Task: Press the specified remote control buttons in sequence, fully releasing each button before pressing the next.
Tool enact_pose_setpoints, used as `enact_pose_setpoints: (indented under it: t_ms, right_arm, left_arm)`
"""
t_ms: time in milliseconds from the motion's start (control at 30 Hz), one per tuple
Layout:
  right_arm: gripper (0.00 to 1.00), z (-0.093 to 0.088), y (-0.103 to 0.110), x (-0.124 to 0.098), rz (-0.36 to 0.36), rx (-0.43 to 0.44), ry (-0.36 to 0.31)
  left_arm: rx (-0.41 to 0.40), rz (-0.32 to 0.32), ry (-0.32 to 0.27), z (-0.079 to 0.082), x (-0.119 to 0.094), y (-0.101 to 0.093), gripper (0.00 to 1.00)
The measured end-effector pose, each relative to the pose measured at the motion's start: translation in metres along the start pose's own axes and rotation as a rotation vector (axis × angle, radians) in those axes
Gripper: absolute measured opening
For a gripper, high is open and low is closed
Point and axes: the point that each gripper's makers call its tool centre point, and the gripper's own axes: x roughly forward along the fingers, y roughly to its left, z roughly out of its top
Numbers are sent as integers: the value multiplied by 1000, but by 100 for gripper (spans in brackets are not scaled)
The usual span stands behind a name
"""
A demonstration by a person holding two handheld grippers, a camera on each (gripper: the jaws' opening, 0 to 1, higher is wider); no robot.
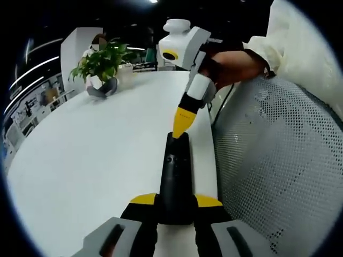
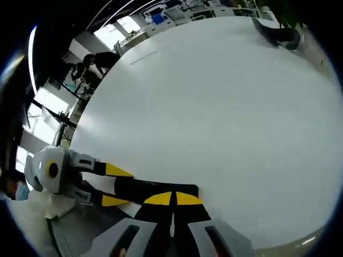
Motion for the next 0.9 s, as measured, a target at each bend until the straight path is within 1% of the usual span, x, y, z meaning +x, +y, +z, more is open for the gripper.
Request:
enact_pose_setpoints:
  t_ms: [133,267,400,467,533,600,700,800,900]
  right_arm:
    - [0,0,-2,1,-4,-5,-4]
    - [0,0,-1,1,-18,-28,-5]
    - [0,-1,-1,0,-11,-15,-6]
    - [0,0,-1,0,-16,-50,2]
    - [0,-1,1,1,-27,-62,4]
    - [0,-1,0,0,-28,-58,-6]
    - [0,-1,0,1,-29,-57,-1]
    - [0,-2,1,0,-36,-79,-5]
    - [0,-1,-1,1,-41,-83,2]
  left_arm:
    - [-3,1,-1,0,0,0,24]
    - [-4,2,0,1,0,1,24]
    - [-4,3,0,1,0,0,24]
    - [-3,3,1,1,0,0,24]
    - [-5,3,0,1,0,0,24]
    - [-6,3,-3,1,0,0,24]
    - [-3,7,1,1,1,0,25]
    - [-6,13,2,0,0,0,25]
    - [-3,10,8,0,0,0,25]
